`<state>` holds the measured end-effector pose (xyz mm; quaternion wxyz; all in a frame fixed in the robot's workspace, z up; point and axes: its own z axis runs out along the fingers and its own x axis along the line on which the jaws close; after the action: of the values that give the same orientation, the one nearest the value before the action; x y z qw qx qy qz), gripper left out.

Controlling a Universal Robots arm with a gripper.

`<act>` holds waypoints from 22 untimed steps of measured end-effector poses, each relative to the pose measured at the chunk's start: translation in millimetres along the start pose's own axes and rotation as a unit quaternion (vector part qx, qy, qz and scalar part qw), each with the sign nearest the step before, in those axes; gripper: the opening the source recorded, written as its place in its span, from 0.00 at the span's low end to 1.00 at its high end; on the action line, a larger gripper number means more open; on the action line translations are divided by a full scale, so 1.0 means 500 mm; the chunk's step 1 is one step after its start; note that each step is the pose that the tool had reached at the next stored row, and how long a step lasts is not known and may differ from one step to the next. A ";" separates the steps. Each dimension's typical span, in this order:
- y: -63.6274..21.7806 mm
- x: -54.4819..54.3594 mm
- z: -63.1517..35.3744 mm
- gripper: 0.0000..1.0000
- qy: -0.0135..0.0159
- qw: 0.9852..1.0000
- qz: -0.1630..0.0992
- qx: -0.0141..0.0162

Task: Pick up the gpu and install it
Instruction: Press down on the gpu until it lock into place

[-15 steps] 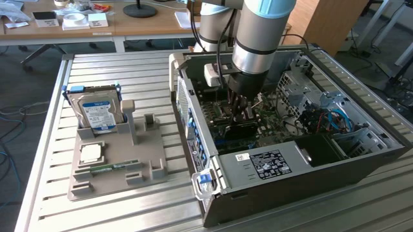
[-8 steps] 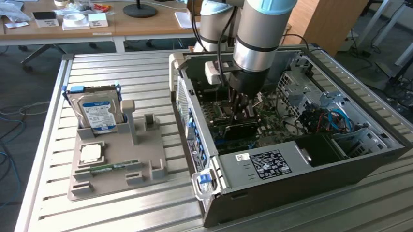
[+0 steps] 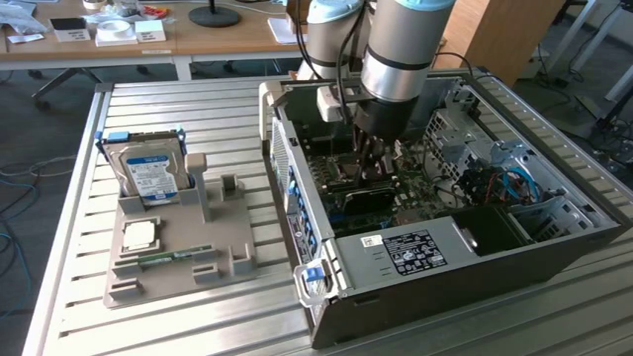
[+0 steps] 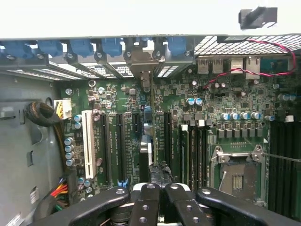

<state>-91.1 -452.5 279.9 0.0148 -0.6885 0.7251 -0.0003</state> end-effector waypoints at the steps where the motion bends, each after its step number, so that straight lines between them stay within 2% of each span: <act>1: 0.000 0.000 -0.004 0.11 0.000 1.000 0.000 0.000; 17: -0.002 -0.002 -0.074 0.11 0.000 1.000 0.003 0.000; 22: -0.002 -0.002 -0.076 0.11 0.000 1.000 0.004 0.000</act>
<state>-91.1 -452.5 317.9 0.0148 -0.6859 0.7275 -0.0005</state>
